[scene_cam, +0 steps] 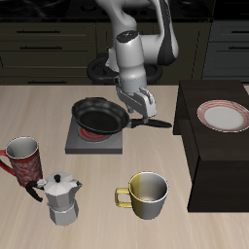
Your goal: Place the frying pan on the top layer of the shelf
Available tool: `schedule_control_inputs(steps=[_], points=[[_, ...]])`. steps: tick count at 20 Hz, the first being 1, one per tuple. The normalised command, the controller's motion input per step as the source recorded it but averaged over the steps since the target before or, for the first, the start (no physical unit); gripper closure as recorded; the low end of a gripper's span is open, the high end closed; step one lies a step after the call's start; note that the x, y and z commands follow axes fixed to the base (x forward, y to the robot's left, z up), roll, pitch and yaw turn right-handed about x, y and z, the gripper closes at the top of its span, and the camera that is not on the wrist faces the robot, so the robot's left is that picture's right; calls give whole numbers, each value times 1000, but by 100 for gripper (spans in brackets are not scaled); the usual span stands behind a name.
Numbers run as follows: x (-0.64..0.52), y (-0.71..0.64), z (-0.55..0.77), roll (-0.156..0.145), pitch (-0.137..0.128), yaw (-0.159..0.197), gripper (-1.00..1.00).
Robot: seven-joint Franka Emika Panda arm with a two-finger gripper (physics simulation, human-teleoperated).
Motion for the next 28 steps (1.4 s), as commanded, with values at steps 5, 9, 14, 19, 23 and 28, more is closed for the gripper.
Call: schedule_control_inputs(steps=[5,9,14,19,23,28], points=[[-37,310,-257,82,-5,-95,-100],[43,380,-190,118,-25,-28,100],[32,43,22,12,-29,-4,100],[-90,-74,195,4,-37,30,100],[-68,-250,210,-62,-30,41,100],[-9,-186,48,-21,43,89,100]])
